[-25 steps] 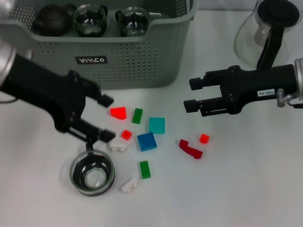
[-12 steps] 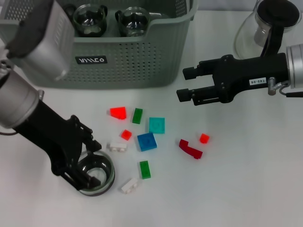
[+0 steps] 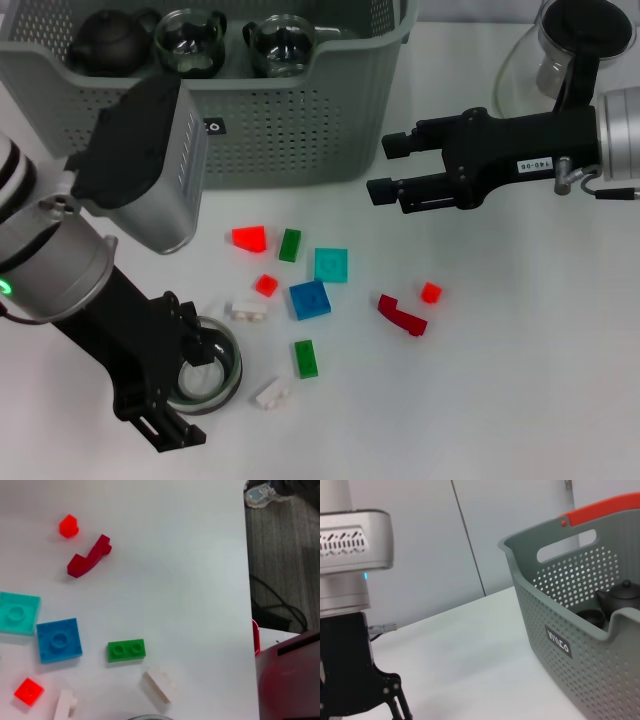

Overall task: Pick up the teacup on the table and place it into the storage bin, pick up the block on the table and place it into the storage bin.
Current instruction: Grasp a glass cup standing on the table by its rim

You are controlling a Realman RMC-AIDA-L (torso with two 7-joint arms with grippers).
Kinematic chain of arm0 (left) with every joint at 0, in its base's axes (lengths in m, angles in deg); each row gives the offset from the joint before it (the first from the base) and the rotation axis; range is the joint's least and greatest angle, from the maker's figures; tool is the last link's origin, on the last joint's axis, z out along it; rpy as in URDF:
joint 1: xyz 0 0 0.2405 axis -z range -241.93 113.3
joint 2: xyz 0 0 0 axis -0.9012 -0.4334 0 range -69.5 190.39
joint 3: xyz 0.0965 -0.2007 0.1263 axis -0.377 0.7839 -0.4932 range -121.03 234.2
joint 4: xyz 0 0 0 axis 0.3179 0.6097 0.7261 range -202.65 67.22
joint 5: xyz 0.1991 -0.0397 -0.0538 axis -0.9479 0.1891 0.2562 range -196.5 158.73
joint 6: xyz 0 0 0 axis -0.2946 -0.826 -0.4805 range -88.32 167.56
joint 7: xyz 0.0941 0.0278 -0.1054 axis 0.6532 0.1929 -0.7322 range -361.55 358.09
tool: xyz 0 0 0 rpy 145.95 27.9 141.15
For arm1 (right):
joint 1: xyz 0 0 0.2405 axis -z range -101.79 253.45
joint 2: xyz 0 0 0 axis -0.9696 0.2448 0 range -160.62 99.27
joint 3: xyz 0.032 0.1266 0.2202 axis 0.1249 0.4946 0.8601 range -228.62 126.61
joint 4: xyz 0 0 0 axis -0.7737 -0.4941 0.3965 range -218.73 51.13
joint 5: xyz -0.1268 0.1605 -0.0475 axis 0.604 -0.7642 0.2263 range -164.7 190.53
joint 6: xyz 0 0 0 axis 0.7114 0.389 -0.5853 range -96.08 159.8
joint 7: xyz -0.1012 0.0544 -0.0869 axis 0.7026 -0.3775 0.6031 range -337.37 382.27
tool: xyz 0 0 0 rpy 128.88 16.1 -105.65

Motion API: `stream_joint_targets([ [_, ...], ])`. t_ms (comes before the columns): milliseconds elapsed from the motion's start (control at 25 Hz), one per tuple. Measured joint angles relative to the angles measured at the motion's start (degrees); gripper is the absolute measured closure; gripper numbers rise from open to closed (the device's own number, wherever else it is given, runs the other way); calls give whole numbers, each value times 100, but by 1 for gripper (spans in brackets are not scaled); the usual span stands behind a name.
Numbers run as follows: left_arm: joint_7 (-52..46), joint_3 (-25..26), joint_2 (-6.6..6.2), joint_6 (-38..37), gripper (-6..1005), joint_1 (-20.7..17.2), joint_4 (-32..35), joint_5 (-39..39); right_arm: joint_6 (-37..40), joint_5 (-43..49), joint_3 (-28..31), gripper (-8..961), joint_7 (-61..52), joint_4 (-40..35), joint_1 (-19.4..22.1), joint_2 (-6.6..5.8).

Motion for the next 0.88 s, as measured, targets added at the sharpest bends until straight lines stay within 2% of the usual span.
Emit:
stream_joint_targets([
  [280,184,-25,15,304,189,-121,-59,-209,-88,7,-6,218,80,0,-12,62],
  [600,325,-68,20,468,189,-170,-207,-290,-175,2,8,218,146,1,-21,77],
  [880,335,-373,19,591,189,-155,-238,-414,-277,0,6,219,151,-1,-28,82],
])
